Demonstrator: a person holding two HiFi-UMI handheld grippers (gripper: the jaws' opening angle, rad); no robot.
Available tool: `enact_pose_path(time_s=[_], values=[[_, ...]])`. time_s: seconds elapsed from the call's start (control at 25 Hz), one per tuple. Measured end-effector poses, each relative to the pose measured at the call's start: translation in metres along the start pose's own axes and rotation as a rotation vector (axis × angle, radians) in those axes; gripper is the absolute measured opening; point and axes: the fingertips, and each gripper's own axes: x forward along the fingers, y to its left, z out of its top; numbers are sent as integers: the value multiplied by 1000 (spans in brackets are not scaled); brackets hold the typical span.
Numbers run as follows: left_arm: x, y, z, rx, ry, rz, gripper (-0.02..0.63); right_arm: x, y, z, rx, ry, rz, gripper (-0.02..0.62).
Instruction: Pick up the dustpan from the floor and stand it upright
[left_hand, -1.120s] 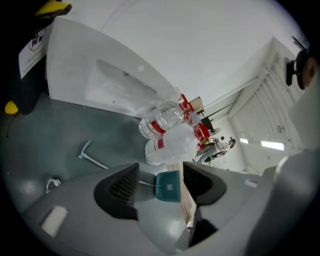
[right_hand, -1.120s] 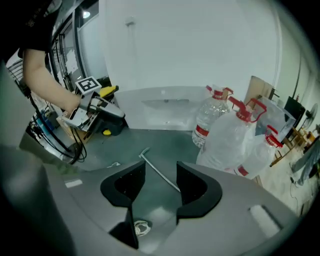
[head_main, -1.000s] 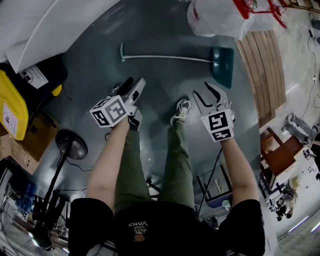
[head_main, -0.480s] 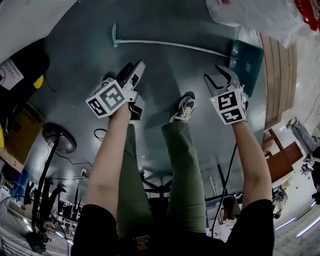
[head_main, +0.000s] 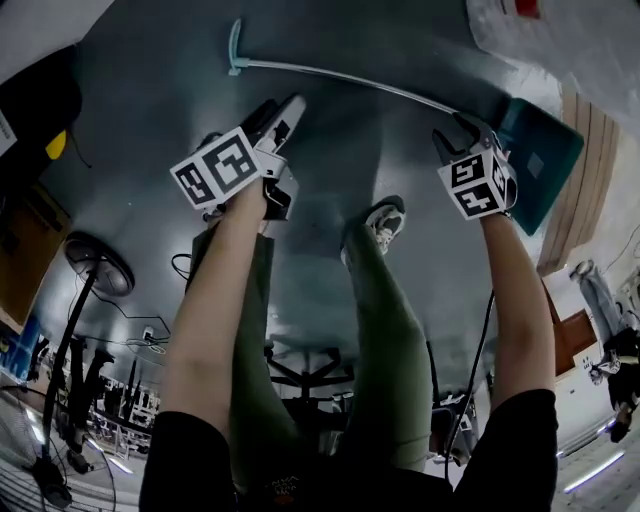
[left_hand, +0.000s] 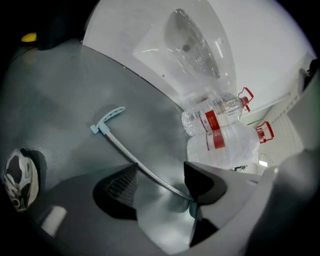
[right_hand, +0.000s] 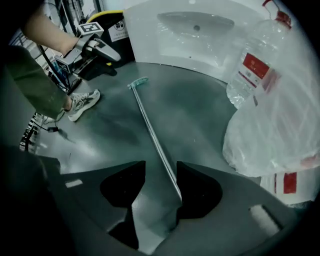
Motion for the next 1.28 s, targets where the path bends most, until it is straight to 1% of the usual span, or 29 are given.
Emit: enact_pose_path(time_s=[0.16, 0.36, 0.48, 0.68, 0.72, 0.76, 0.88, 1.0, 1.16, 1.28], values=[[15, 22, -7, -44, -2, 1, 311, 45, -3, -14, -86, 74, 7, 170], [22, 36, -23, -51, 21, -6, 311, 84, -3, -27, -250, 175, 32, 169], [26, 41, -30, -66, 24, -15, 311, 96, -10, -30, -302, 203, 40, 169], [32, 49, -28, -95, 8, -30, 311, 109, -14, -27, -330, 226, 78, 158], [33, 50, -28, -104, 4, -33, 311, 110, -13, -28, -338, 229, 86, 107], [35, 50, -28, -111, 1, -35, 311, 111, -13, -29, -347, 230, 91, 86], [39, 48, -25, -117, -2, -39, 311, 111, -12, -33, -369, 221, 88, 81], [42, 43, -16, -115, 0, -44, 311, 104, -13, -28, -392, 206, 71, 74], [35, 33, -2, -123, -8, -58, 311, 89, 0, -11, -367, 158, 68, 72], [23, 22, 18, -112, -53, -68, 311, 77, 10, 3, -338, 113, 64, 71]])
